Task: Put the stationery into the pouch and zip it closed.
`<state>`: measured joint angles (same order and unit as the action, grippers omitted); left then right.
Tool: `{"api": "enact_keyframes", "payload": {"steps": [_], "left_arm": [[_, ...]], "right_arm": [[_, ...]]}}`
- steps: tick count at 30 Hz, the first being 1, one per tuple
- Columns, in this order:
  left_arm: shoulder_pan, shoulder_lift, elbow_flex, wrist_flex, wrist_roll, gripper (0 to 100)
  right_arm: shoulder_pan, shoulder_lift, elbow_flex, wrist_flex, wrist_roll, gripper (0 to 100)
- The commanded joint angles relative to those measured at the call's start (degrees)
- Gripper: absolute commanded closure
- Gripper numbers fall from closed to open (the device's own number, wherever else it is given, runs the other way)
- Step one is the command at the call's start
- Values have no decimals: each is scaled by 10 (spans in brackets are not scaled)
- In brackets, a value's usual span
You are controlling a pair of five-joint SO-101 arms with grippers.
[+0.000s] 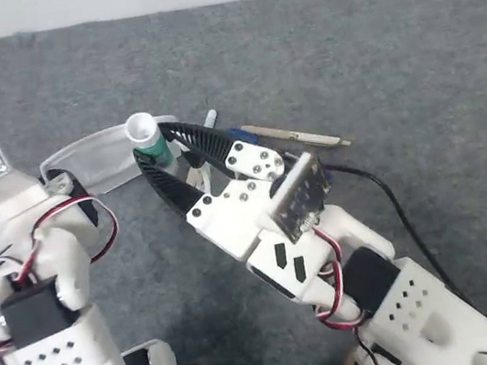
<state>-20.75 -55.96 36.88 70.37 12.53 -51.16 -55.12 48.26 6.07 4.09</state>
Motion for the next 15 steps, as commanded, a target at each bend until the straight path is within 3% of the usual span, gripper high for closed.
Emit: {"api": "enact_keyframes", "payload": {"steps": [1, 15], "left_arm": [[2, 9, 9, 0, -2, 989], [2, 9, 10, 3, -2, 989]], "right_arm": [[-4, -14, 44, -133, -4, 992], [-4, 193, 69, -436, 0, 992]]}}
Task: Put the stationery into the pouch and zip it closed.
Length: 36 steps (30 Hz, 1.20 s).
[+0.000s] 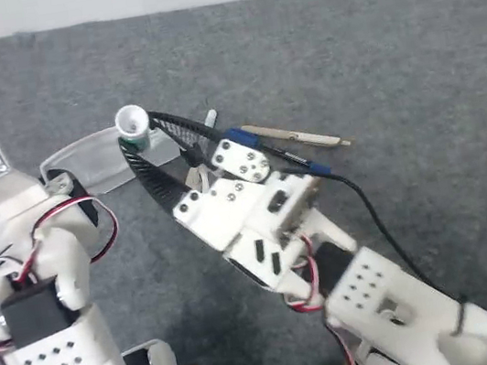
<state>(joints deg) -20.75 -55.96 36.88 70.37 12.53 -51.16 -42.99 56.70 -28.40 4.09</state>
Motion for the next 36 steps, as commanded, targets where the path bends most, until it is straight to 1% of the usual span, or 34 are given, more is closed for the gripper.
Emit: {"api": "enact_keyframes", "payload": {"steps": [1, 6, 11, 20, 23, 25, 27, 31, 32, 36], "left_arm": [[2, 9, 10, 3, -2, 989], [2, 9, 11, 3, -2, 989], [1, 9, 11, 3, -2, 989], [-2, 9, 11, 3, -2, 989], [-2, 9, 11, 2, -4, 989], [-2, 9, 11, 0, -4, 989], [-2, 9, 11, 0, -4, 989], [-2, 9, 11, 0, -4, 989], [-2, 9, 11, 0, -4, 989], [-2, 9, 11, 0, -4, 989]], "right_arm": [[-3, 93, -22, -104, 0, 992], [-1, 175, -55, -117, -2, 992], [0, 218, -55, -117, -2, 992], [0, 233, -18, -113, 4, 992], [-4, 232, -2, -113, 34, 991], [-8, 232, 7, -113, 42, 987], [-10, 232, 14, -112, 42, 939], [-13, 232, 25, -112, 41, 809], [-13, 232, 27, -112, 41, 799], [-14, 231, 29, -110, 41, 819]]}}
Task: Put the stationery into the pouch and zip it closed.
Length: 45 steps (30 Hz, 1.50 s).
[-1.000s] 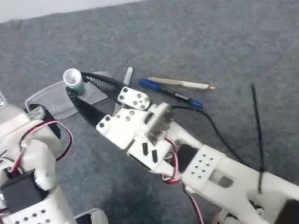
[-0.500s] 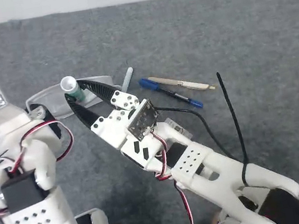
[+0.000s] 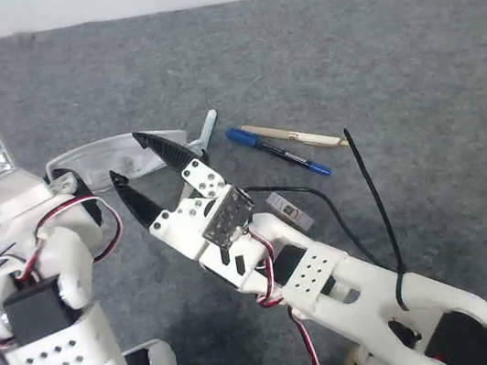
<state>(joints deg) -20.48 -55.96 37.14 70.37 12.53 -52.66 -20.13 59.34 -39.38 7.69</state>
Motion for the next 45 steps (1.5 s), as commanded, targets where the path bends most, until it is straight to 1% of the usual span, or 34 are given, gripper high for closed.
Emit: {"api": "enact_keyframes", "payload": {"steps": [1, 7, 11, 14, 17, 20, 24, 29, 34, 40, 45], "left_arm": [[-4, 9, 8, -1, -4, 989], [-5, 9, 8, -1, -4, 989], [-5, 9, 8, -1, -5, 989], [-5, 9, 8, -1, -5, 989], [-5, 9, 8, -1, -5, 989], [-5, 9, 8, -1, -5, 989], [-5, 9, 7, -1, -5, 989], [-5, 9, 7, -1, -5, 989], [-5, 11, 7, -13, -5, 989], [-5, 10, 7, -10, -5, 989], [-5, 10, 7, -9, -5, 989]], "right_arm": [[1, 1, 3, 10, 5, 822], [-11, -61, 2, 113, -4, 824], [0, -124, -5, 204, -69, 823], [4, -153, -21, 277, -93, 822], [5, -162, -38, 328, -97, 822], [6, -166, -42, 352, -95, 822], [9, -177, -46, 359, -93, 824], [39, -226, -46, 364, -93, 824], [43, -272, -70, 460, -96, 824], [44, -285, -111, 549, -96, 824], [79, -285, -161, 628, -97, 824]]}}
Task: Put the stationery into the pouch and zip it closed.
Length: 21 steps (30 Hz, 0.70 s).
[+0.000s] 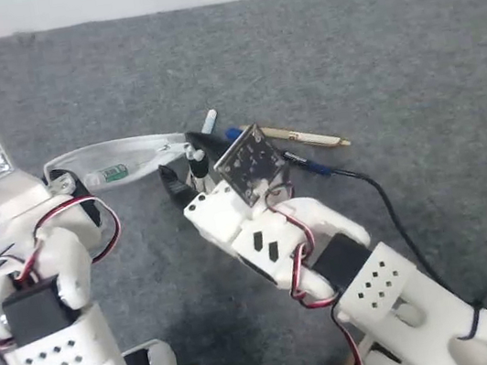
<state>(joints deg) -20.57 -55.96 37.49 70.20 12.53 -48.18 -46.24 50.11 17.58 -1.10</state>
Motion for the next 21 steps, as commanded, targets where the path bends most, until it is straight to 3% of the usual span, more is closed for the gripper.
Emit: {"api": "enact_keyframes", "payload": {"steps": [1, 10, 21], "left_arm": [[-4, 10, 5, -7, -5, 989], [-4, 11, 5, -7, -5, 989], [-34, 10, 5, -11, -4, 989]], "right_arm": [[44, -22, -80, 76, -9, 824], [123, -21, -139, 180, -6, 825], [155, -20, -142, 185, -6, 826]]}}
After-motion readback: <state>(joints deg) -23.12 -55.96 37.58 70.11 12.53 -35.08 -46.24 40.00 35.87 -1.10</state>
